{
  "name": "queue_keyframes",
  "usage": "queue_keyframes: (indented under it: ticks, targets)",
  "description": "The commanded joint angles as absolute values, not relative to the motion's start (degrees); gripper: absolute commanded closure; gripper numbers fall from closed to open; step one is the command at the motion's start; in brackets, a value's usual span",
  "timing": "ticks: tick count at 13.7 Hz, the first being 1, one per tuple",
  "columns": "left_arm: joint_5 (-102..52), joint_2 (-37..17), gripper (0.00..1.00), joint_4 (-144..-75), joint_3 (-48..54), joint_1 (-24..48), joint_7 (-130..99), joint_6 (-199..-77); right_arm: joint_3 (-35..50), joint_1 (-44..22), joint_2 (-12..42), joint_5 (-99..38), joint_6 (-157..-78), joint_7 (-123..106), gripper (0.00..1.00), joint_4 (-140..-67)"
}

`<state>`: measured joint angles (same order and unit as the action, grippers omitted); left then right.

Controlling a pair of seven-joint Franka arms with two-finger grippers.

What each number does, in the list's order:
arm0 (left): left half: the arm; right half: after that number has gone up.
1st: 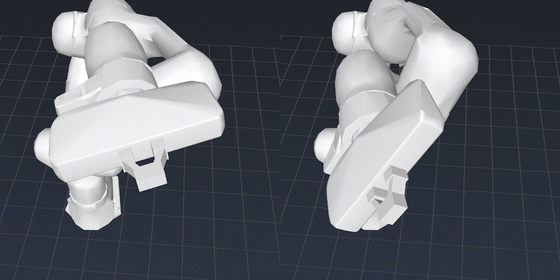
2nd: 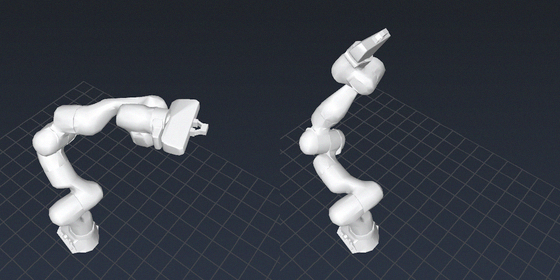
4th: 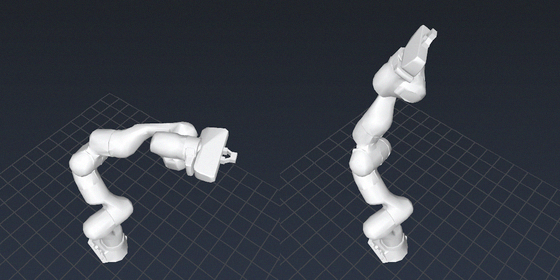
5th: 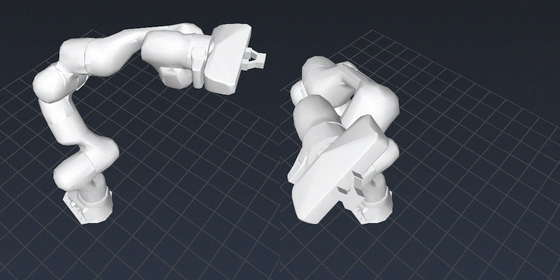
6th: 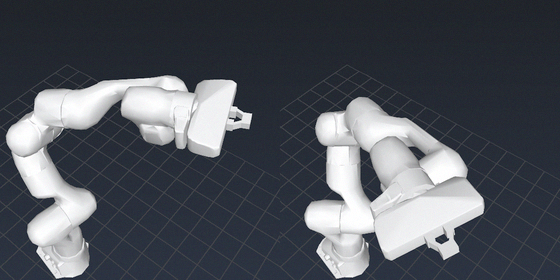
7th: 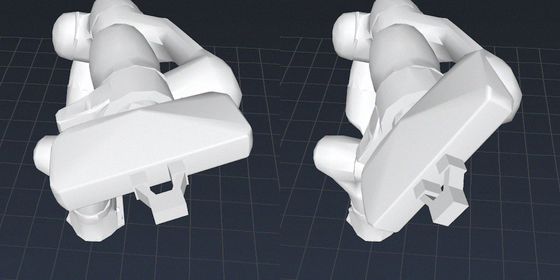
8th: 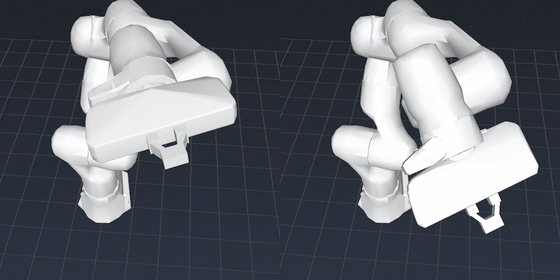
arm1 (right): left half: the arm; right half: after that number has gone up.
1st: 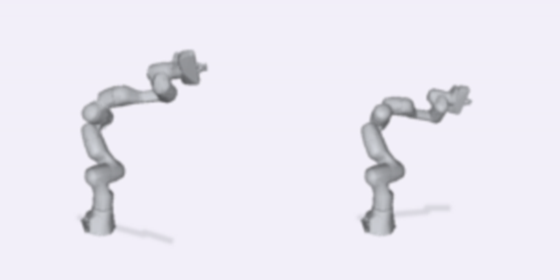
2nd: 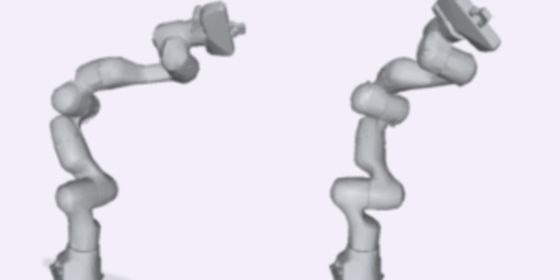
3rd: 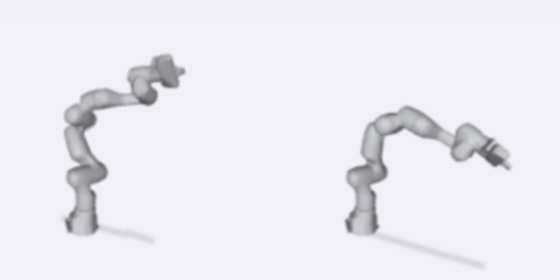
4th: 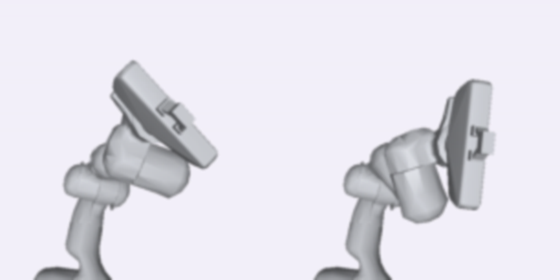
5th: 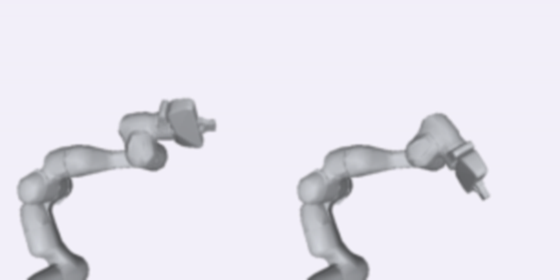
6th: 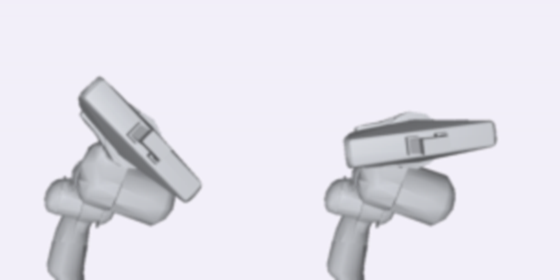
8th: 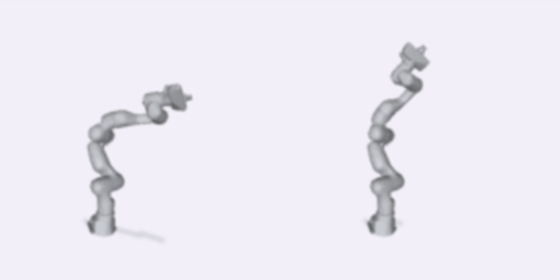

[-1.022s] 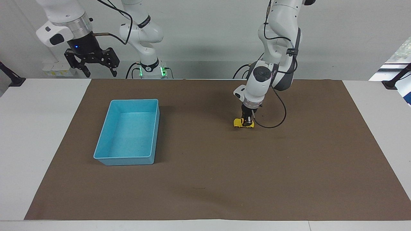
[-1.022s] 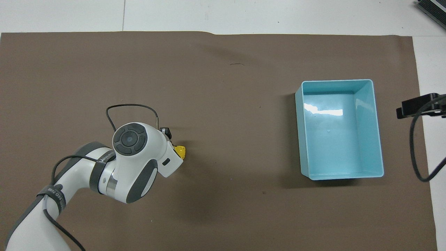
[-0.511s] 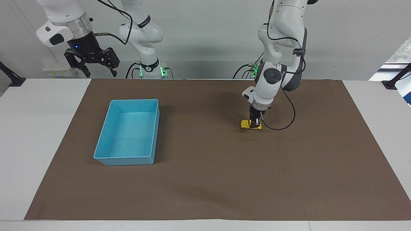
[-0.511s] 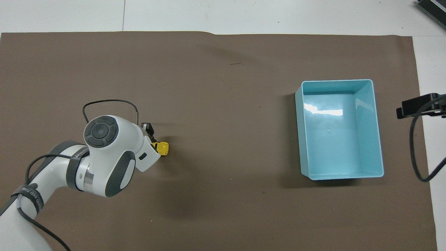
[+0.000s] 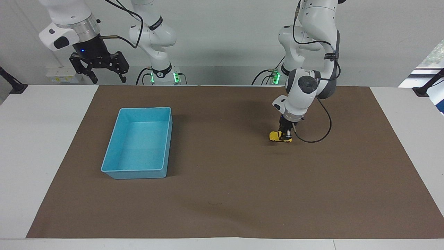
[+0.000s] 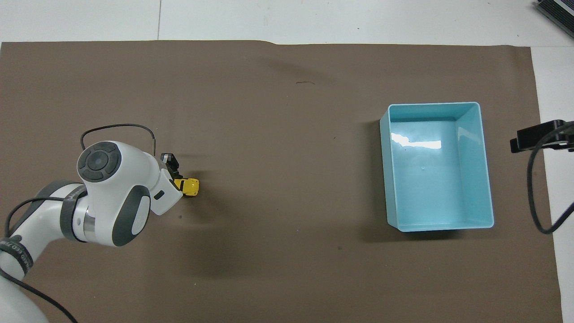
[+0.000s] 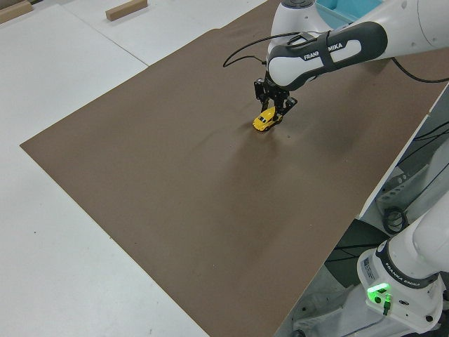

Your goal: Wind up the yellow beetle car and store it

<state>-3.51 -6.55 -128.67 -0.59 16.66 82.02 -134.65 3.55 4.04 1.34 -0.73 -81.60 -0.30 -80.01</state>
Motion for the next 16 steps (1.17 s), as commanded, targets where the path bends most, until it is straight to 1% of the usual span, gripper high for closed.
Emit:
queue_keyframes:
  ticks: [1,4,5,8,10,13,14,16]
  targets:
    - [-3.1,-8.3,0.01,-127.9,-0.9,16.3,83.6,-133.6,4.1,5.0,1.2,-1.5,-81.7,0.4,0.00,-79.8]
    - [-3.1,-3.6,0.00,-121.1,-1.0,15.6,82.7,-120.4,4.1,5.0,1.3,-1.4,-82.0,0.4,0.00,-79.8]
    - [-3.1,-2.2,0.00,-119.9,-1.1,15.3,81.2,-118.8,4.0,5.1,1.3,-1.4,-82.0,0.4,0.00,-79.8]
    - [-3.1,1.2,0.00,-119.2,-1.5,13.5,71.8,-118.5,4.0,5.1,1.1,-1.5,-80.8,-0.1,0.00,-80.0]
    - [-3.0,1.2,0.00,-116.4,-1.5,10.5,57.0,-117.9,4.1,4.9,0.6,-1.5,-80.8,-0.6,0.00,-80.7]
    - [-2.9,0.9,0.00,-113.7,-1.6,8.4,38.6,-116.9,4.3,4.9,0.4,-1.5,-80.7,-1.4,0.00,-81.0]
    - [-2.9,0.7,0.00,-112.5,-1.6,7.7,32.8,-115.9,4.2,4.7,0.3,-1.4,-80.8,-3.2,0.00,-81.3]
    - [-2.9,0.4,0.00,-109.2,-1.5,5.5,19.6,-110.9,4.2,4.7,-1.4,-1.5,-81.6,-7.6,0.00,-84.2]
